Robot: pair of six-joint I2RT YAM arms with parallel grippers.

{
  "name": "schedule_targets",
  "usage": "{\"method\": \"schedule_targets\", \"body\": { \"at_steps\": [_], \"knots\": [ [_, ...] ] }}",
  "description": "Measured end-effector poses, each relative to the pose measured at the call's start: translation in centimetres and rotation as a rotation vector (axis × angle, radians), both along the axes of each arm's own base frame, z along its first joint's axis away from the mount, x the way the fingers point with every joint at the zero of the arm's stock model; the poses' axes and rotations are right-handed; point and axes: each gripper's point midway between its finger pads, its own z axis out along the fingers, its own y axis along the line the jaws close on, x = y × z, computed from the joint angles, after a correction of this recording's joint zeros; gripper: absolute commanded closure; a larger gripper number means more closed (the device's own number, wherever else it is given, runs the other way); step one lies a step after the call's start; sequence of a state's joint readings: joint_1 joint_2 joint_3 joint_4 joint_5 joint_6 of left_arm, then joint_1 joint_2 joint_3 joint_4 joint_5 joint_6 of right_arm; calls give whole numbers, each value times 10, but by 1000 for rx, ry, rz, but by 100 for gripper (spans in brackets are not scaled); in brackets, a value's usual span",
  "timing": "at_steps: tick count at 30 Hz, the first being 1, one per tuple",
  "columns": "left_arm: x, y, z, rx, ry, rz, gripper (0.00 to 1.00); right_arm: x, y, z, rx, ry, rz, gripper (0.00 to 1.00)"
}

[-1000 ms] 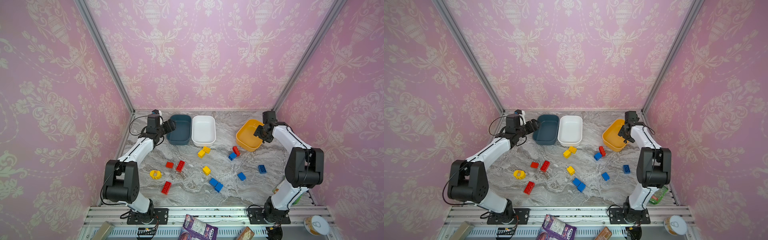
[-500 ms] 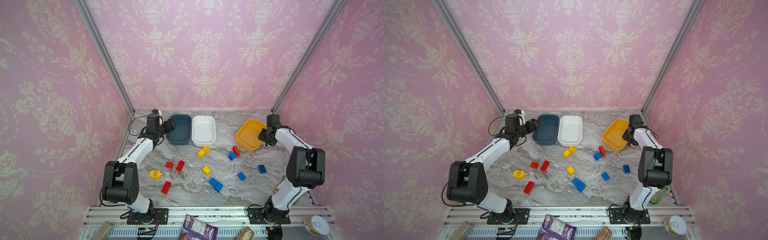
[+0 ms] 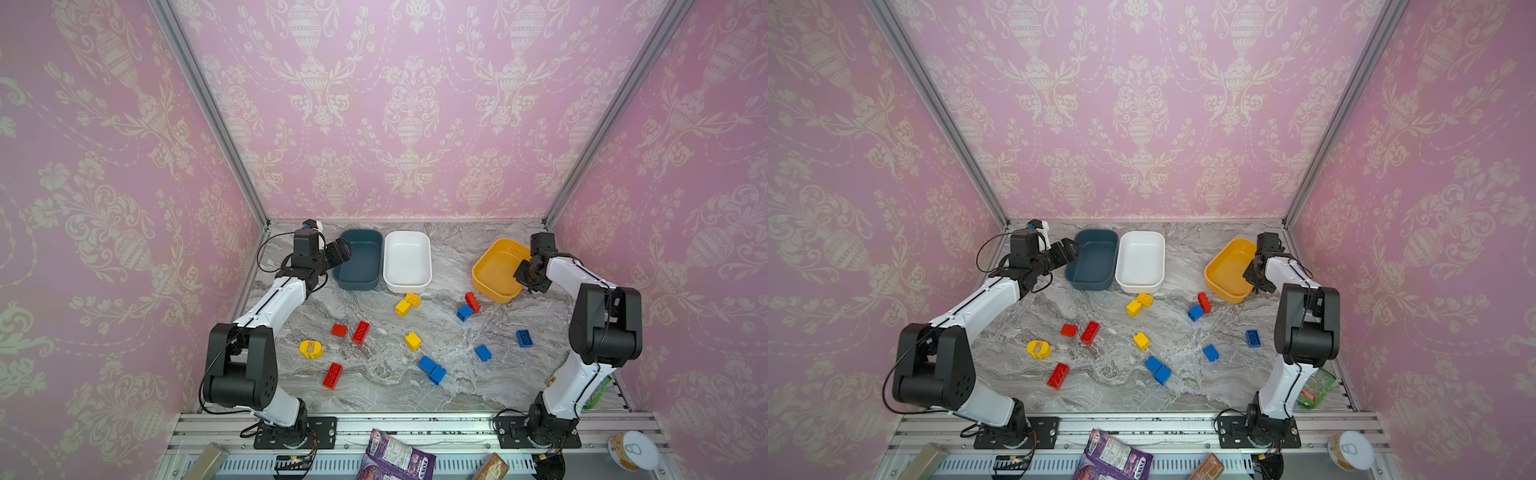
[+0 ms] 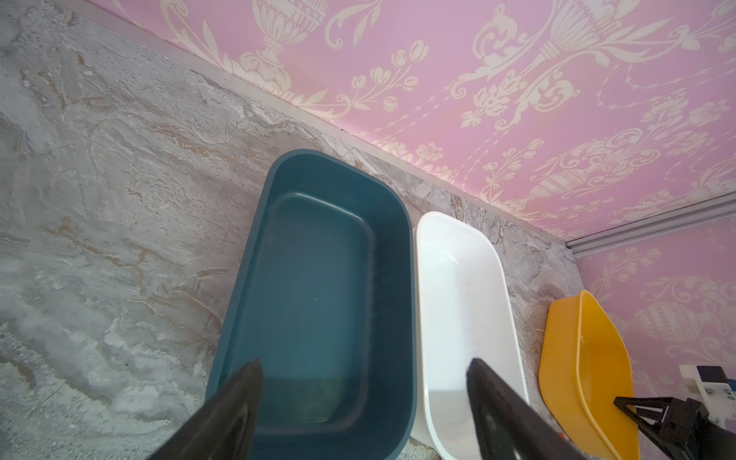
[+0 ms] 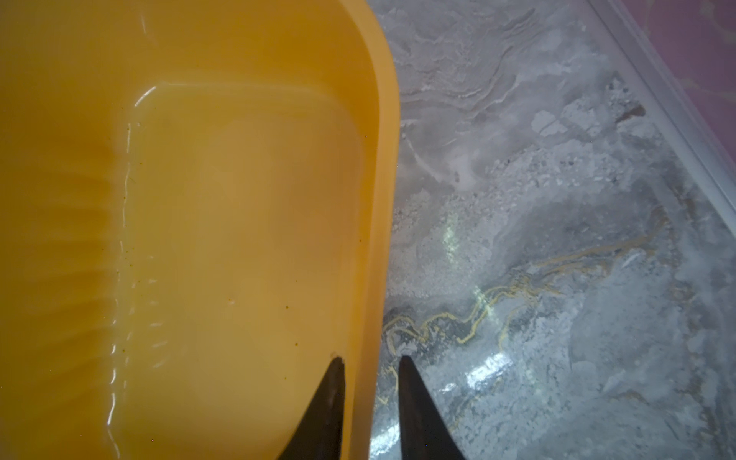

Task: Sort the legos into containers by color

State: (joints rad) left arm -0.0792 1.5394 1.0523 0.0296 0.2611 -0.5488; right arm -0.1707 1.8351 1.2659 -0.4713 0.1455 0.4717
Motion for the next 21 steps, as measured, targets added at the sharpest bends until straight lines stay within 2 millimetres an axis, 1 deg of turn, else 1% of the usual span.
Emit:
{"method": "schedule_targets", "body": {
  "at_steps": [3,8,12,16,21],
  "knots": [
    [-2,1,0,0,0,2,17,3,0,1,3,-12,1,88],
    [-3,4,-3,0,5,9,16,5,3,1,16,-23,10,93],
    [-6,6,-7,1,16,12,16,8,4,1,23,-25,16,94],
    [-6,6,-6,0,12,12,16,14,9,1,18,-27,44,94],
    [-7,9,-8,-2,13,16,16,33,28,2,2,-29,128,95]
  ]
}}
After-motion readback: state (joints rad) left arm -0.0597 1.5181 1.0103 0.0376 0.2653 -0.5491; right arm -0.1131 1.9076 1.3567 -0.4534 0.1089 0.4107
